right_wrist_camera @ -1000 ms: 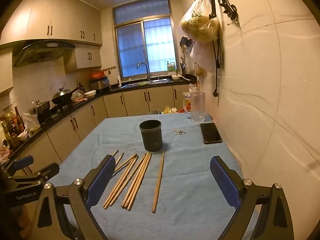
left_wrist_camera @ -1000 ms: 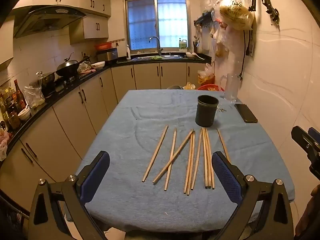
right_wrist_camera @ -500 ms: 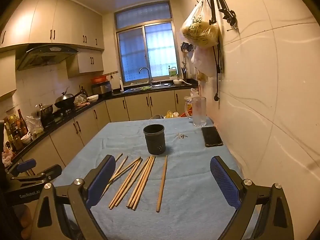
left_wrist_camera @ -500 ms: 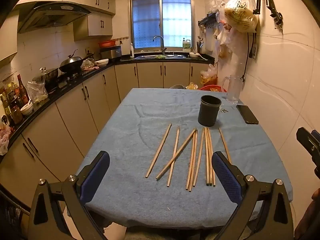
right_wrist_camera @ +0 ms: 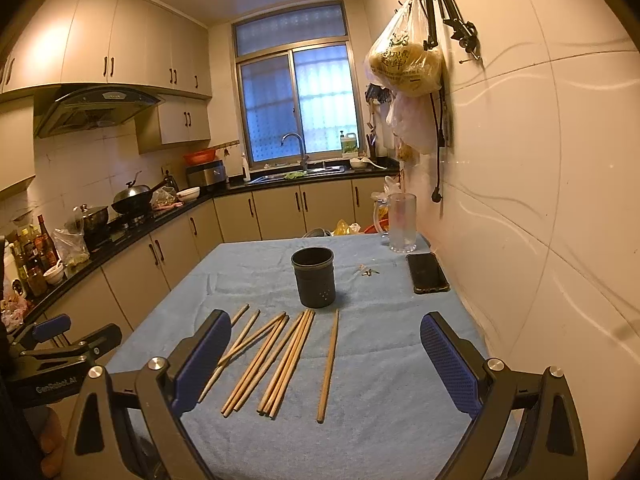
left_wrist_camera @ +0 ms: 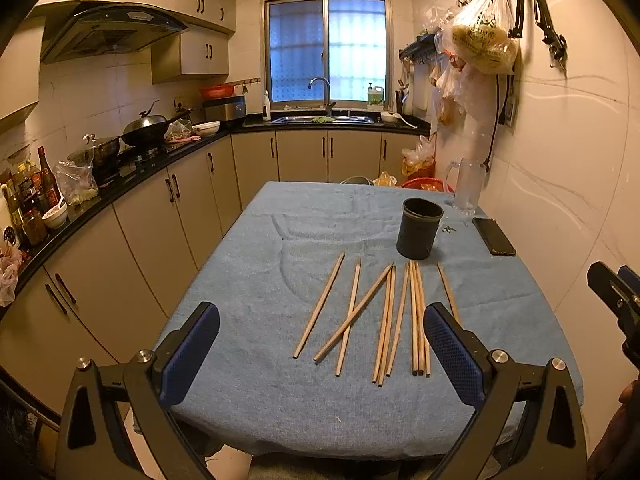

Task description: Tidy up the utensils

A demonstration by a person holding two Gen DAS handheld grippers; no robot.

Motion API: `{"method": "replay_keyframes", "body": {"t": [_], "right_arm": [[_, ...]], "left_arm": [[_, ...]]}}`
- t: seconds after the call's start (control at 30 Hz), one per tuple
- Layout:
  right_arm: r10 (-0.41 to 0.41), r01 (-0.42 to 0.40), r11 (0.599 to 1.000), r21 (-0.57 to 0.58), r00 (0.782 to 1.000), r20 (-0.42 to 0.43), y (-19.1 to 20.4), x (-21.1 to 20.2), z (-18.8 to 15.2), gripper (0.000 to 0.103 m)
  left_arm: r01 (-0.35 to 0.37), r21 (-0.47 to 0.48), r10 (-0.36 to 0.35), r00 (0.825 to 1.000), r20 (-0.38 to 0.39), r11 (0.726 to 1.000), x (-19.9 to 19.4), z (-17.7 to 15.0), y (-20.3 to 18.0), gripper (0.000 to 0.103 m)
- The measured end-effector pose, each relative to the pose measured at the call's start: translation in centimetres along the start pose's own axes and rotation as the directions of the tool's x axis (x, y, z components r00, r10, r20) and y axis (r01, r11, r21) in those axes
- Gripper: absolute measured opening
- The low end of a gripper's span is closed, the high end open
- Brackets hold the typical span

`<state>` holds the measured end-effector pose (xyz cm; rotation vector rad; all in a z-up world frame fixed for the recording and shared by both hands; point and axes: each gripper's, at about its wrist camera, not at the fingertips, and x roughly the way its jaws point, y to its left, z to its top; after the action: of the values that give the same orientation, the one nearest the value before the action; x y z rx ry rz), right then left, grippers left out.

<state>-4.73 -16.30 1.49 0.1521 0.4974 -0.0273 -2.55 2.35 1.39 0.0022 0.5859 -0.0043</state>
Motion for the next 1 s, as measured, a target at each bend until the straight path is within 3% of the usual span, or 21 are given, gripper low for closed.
{"method": "replay_keyframes", "body": {"t": [1.0], "right_arm": [[0.008,-0.008,1.000,0.002,0.999,0.042,0.20,-1.03,-0.07,0.097]], "left_arm": [[0.009,-0.005,-0.009,1.000,0.028,1.000,-0.86,0.58,0.06,0.101]]}}
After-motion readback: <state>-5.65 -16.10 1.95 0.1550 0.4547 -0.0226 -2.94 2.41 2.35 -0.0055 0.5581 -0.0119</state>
